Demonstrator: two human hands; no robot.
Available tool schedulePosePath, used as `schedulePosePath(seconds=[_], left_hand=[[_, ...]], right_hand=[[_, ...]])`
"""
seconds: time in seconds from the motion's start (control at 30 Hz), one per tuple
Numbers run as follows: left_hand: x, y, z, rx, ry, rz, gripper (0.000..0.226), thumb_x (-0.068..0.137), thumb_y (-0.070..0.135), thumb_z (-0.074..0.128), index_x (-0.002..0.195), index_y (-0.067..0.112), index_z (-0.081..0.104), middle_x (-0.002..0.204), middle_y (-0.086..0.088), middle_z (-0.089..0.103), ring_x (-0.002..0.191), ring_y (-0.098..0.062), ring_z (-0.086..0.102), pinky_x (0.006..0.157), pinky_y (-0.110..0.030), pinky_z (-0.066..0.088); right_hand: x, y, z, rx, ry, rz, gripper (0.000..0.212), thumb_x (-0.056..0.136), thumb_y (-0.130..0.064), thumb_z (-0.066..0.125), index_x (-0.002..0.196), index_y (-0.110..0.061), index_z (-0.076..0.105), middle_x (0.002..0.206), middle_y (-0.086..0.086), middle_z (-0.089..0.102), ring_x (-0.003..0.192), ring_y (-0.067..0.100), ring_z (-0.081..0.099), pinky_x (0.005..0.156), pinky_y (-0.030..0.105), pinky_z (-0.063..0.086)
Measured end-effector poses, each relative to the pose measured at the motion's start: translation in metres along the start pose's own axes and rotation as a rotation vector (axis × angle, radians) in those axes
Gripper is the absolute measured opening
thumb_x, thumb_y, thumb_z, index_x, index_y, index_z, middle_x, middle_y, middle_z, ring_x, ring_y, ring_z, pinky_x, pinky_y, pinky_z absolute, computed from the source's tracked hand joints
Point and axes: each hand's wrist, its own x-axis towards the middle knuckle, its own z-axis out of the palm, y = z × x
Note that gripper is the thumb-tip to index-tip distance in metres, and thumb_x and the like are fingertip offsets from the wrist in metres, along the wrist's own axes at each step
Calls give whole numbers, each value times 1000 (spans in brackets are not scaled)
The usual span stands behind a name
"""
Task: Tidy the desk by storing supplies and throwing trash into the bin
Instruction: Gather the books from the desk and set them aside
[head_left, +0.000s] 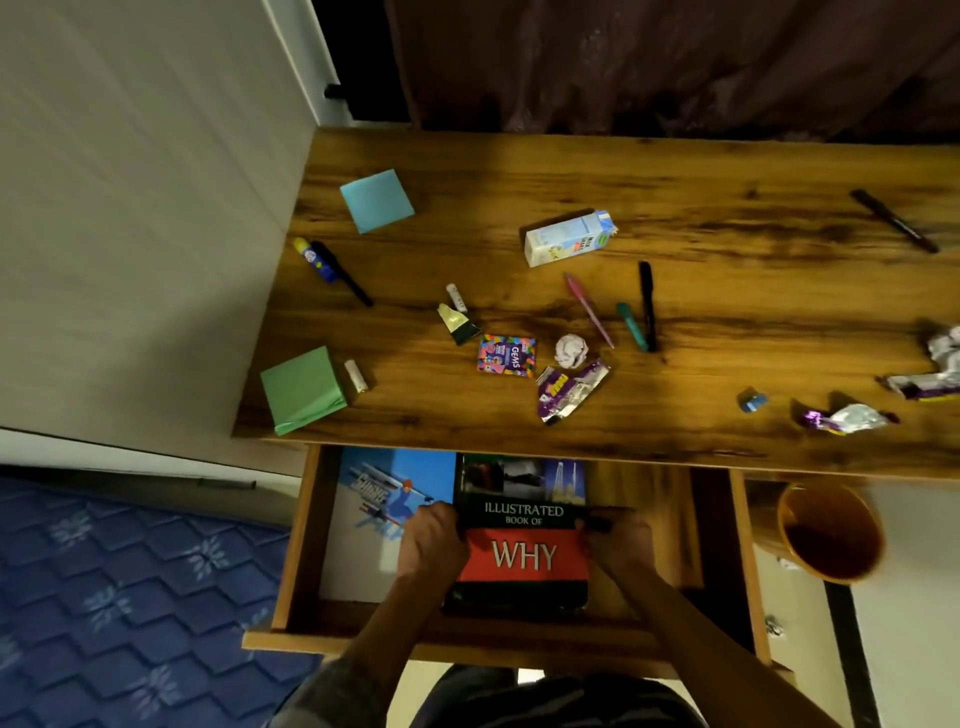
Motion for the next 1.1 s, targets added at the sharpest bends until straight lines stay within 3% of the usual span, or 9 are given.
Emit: schedulePosePath(seconds=[0.1,0.23,0.4,0.53,0.7,0.83,0.9,0.97,1.1], left_hand=[[-2,-3,2,-54,23,-26,19,97,22,55,104,19,72,106,0,75,97,-15,71,83,-28,59],[-3,-16,9,-178,62,-70,11,89,22,69,100,19,69,99,-1,76,89,-16,72,73,-26,58],[-9,-33,17,-210,30,-87,13,95,31,65,96,19,68,92,0,73,80,-14,71,71,-27,61],[-3,-44,25,-249,4,-132,27,93,42,68,97,15,67,86,-2,74,73,-17,73,67,-35,64],[-8,-40,22,-147,9,-105,27,93,43,68,98,17,66,88,1,74,75,-14,72,70,-30,62],[-23,-35,12,-103,-13,-43,24,97,44,63,95,21,66,82,9,61,69,-6,58,53,-12,36],[-29,-34,10,-191,-31,-12,24,94,44,68,94,20,70,80,10,61,64,-2,55,51,-9,32],[-40,-36,4,-368,-34,0,20,92,40,73,91,20,71,81,8,68,61,-1,59,54,-10,43],[-91,-39,-15,-848,-94,-70,13,95,29,71,90,17,73,80,-2,78,67,-16,75,66,-35,64]], right_hand=[[-3,-7,-1,-208,47,-57,10,89,-26,75,97,-21,77,89,0,77,67,9,69,50,19,51],[-9,-13,8,-496,72,-109,16,99,-30,57,96,-19,68,92,-1,72,76,12,67,58,22,51],[-12,-16,15,-445,42,-142,18,103,-23,52,97,-16,68,91,1,73,65,4,64,48,10,47],[-15,-15,11,-516,-28,-176,14,98,-23,59,104,-13,68,97,0,72,76,10,67,58,16,51],[-21,-12,14,-525,-63,-198,16,92,-23,64,105,-13,67,101,3,72,82,14,69,70,27,62],[-24,0,14,-429,-190,-181,43,78,-30,79,116,-17,63,110,4,68,88,15,69,74,28,62],[-30,5,10,-346,-217,-189,46,78,-30,78,121,-21,62,114,4,68,91,13,69,76,26,61],[-59,-10,-5,-272,-219,-231,41,83,-28,74,121,-27,61,114,-4,68,91,7,68,78,23,60],[-117,-13,-35,-79,-214,-223,27,93,-31,70,119,-32,64,110,-16,68,95,-3,67,72,7,50]])
